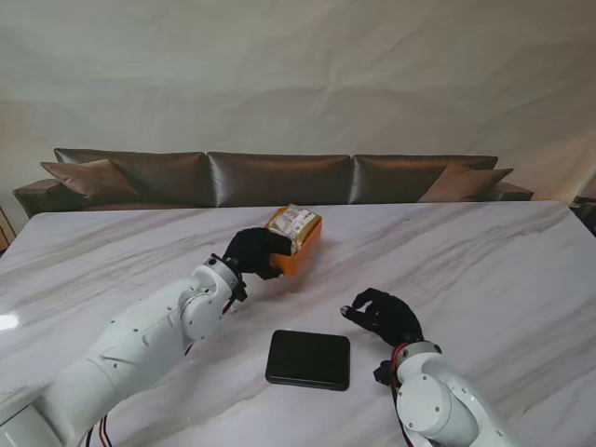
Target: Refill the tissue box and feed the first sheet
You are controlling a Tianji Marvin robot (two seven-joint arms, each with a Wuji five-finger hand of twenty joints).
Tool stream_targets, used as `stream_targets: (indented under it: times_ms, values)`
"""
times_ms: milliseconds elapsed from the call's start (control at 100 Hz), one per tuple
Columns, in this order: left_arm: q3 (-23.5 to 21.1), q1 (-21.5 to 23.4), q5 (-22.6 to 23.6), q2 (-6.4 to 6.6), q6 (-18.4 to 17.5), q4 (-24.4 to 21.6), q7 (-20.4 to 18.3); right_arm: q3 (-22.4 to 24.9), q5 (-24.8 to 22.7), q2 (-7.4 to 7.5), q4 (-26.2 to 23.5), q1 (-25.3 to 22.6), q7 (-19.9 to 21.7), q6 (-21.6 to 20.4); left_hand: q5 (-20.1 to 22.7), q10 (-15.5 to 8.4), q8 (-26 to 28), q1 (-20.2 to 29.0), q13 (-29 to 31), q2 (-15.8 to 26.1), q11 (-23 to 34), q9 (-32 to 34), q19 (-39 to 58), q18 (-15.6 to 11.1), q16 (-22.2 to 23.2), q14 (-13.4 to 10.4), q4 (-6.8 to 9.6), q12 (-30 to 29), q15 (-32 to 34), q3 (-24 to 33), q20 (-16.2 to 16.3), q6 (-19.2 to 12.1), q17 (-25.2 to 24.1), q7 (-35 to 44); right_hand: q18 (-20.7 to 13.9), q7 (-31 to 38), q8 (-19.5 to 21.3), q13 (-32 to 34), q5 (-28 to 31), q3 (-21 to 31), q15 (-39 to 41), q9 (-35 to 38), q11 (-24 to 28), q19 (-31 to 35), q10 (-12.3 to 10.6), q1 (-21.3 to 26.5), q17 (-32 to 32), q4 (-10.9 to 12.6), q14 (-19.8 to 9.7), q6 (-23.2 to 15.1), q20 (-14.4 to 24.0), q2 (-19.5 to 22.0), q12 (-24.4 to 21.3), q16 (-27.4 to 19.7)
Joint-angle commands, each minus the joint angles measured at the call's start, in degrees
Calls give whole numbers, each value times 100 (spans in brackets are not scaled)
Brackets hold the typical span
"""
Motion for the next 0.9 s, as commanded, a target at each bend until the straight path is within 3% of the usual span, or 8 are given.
stream_targets:
  times_ms: [0,240,440,570,710,890]
  values:
    - [-252,131,-89,93,56,-335,-181,-22,-38,-15,-73,-21,63,-34,1209,393,674,1113,917,1258,1942,853,10913,-833,580,-36,2216,606,1637,1283,141,-284,465,2005,-112,28,59,89,87,-109,15,151,134,16,-122,25,14,12,-50,-135,-10,-80,71,-32]
    - [-1196,768,-604,343,121,-1540,-1230,-163,-312,6,-136,-2,6,-33,1152,354,720,1079,1171,1223,1932,960,11024,-858,568,-85,2436,605,1692,1356,175,-304,786,1899,-121,17,71,108,-30,-76,88,104,135,47,-214,68,32,-3,-87,-130,3,-435,84,6]
    - [-1714,1210,-1439,467,49,-2285,-2106,-370,-594,14,-168,55,-107,-30,1105,331,805,1048,1441,1165,1945,1059,11143,-881,531,-139,2666,575,1739,1448,142,-295,1117,1792,-163,35,94,-26,-771,166,214,-378,252,55,-354,-218,19,-197,-113,-2,30,-792,176,89]
    - [-1908,1411,-2054,491,-5,-2545,-2466,-552,-684,-27,-165,105,-303,85,1073,326,854,1033,1590,1142,1938,1111,11195,-875,505,-169,2756,545,1739,1468,103,-268,1287,1734,-102,61,76,74,-812,152,307,-353,258,138,-268,-541,110,-318,2,111,71,-600,162,122]
    - [-2064,1604,-2669,489,12,-2765,-2719,-798,-829,-67,-133,184,-465,350,1031,301,905,1001,1750,1113,1914,1152,11271,-852,474,-197,2798,505,1737,1458,34,-227,1532,1667,33,-7,-20,257,-706,143,443,-252,181,264,-109,-1124,255,-601,197,298,101,-225,91,159]
    - [-2234,1867,-3157,495,158,-3101,-2891,-1171,-949,-221,90,383,-1016,701,986,274,968,942,1800,1092,1856,1237,11377,-833,338,-268,2776,429,1929,1418,-117,-170,1850,1581,272,5,-56,889,22,133,785,435,221,643,60,-1551,759,-690,407,384,118,23,60,215]
